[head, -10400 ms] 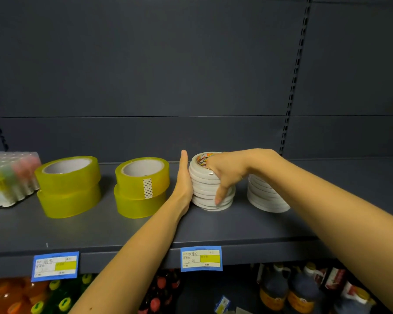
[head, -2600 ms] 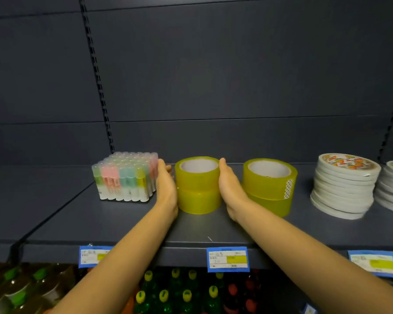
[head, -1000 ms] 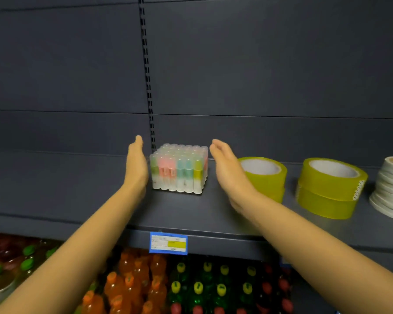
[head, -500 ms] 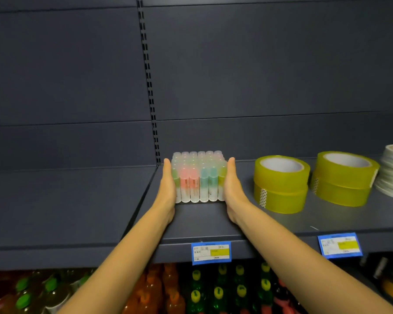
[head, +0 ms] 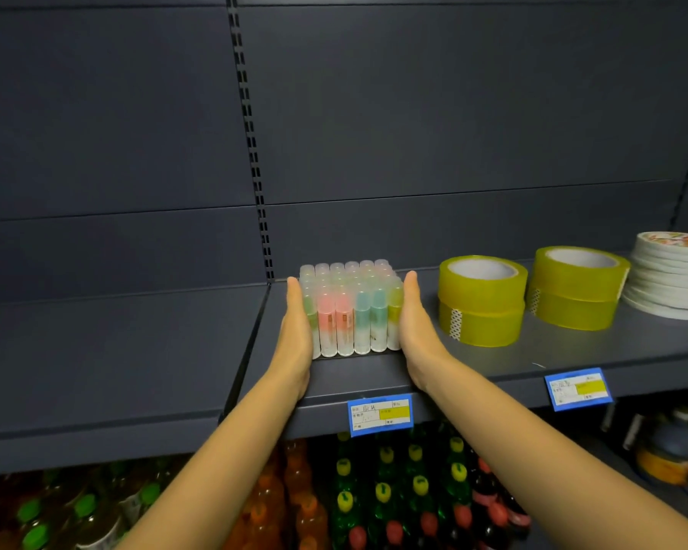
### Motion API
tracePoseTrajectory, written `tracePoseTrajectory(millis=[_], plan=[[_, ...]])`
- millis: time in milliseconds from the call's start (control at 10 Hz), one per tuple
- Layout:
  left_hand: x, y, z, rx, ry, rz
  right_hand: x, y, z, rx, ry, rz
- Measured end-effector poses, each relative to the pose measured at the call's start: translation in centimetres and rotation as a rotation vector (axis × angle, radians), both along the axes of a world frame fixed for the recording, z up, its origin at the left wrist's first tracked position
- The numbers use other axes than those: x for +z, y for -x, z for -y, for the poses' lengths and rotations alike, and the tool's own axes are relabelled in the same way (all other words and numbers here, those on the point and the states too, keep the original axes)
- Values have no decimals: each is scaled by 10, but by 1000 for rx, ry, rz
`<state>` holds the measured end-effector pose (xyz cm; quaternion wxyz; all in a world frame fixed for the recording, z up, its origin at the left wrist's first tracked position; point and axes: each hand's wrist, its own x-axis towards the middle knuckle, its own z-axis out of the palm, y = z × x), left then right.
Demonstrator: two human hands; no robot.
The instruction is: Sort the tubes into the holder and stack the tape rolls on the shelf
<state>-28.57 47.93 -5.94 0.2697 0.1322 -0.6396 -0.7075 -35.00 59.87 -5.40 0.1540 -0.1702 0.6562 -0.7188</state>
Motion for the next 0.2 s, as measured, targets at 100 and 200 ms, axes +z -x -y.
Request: tracePoseTrajectory(millis=[100, 200], plan=[[0, -4, -2, 5, 17, 26, 1, -1, -5, 4, -60, -7], [-3, -11, -3, 149, 127, 35, 1, -3, -21, 8, -76, -58]])
